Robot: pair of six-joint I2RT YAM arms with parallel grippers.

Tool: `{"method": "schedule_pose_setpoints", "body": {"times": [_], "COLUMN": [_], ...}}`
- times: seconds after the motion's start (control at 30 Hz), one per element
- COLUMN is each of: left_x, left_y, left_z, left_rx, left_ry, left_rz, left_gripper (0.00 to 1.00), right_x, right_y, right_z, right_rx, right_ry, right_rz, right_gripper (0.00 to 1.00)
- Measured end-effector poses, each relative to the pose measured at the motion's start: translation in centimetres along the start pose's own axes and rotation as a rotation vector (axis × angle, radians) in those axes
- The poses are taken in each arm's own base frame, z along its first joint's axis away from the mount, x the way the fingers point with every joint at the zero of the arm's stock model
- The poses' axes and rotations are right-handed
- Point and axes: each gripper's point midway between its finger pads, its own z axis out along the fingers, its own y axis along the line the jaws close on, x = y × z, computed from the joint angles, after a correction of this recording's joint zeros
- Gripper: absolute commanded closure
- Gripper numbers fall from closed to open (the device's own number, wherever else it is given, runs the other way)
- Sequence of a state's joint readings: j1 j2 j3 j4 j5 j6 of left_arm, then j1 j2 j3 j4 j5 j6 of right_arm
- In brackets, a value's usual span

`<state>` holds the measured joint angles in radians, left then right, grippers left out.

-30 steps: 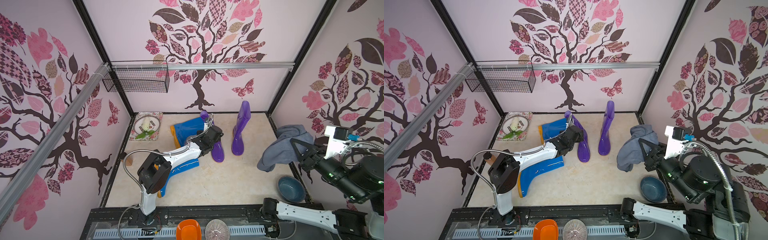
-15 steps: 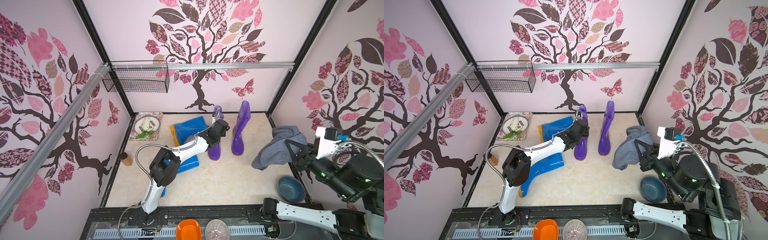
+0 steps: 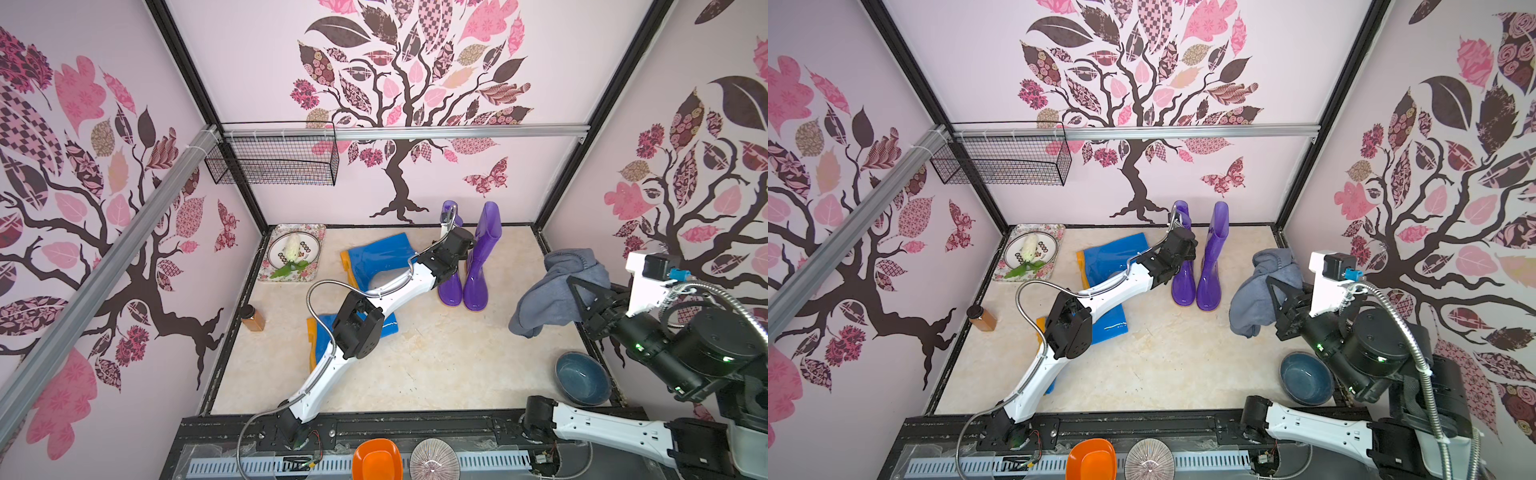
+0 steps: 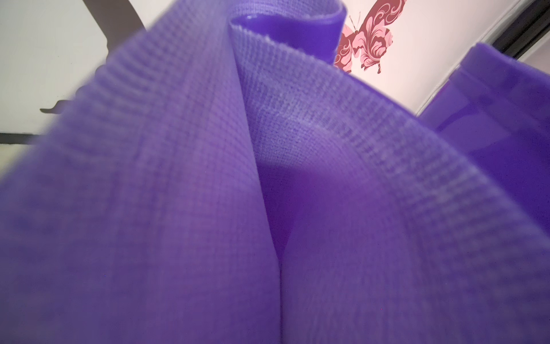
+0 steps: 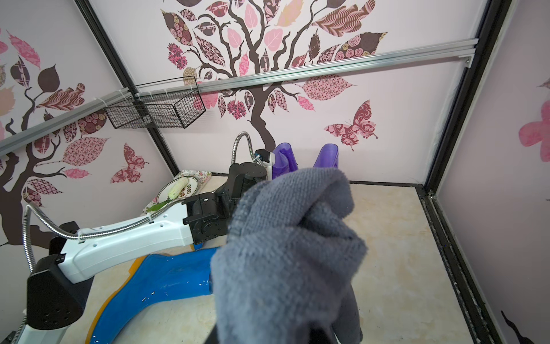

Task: Wipe the rubber boots with a cloth
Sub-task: Move the rubber boot to the center of the board, then pick up the rubber boot from the center of the board.

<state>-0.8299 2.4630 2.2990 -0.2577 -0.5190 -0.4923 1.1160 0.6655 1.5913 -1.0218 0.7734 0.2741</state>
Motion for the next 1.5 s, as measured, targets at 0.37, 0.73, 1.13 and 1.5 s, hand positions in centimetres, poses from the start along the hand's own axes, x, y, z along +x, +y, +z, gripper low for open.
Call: {"method": "schedule_pose_setpoints", "body": {"times": [0.37,0.73,1.13,1.5], "left_x": [-0.8,-6.8,4.4,14.0], "left_y": [0.7,7.5,29.2,35.9], "left_z": [-0.1,-16.1,-34.5,-38.9], "left_rx": [-0.001,-0.006,-0.427,-0.652], "left_ry": [-0.021,-0.001,0.269,0.454], "left_rz": [-0.006,-0.015,-0.188,-0.330], "left_gripper": [0.09,0.02,0.02,0.05], "right_x": [0.7,2.4,6.3,9.9], "right_y": [-0.1,2.0,6.3,9.5], "right_z": [0.2,1.4,3.2,5.1], "right_rx": [0.009,-0.048,-0.183,-0.253], "right_ry": [0.006,0.078,0.232,0.354], "right_rz": [-0.018,-0.045,-0.074,-0.117], "right_gripper": [1.00,1.00,1.00,1.00]}}
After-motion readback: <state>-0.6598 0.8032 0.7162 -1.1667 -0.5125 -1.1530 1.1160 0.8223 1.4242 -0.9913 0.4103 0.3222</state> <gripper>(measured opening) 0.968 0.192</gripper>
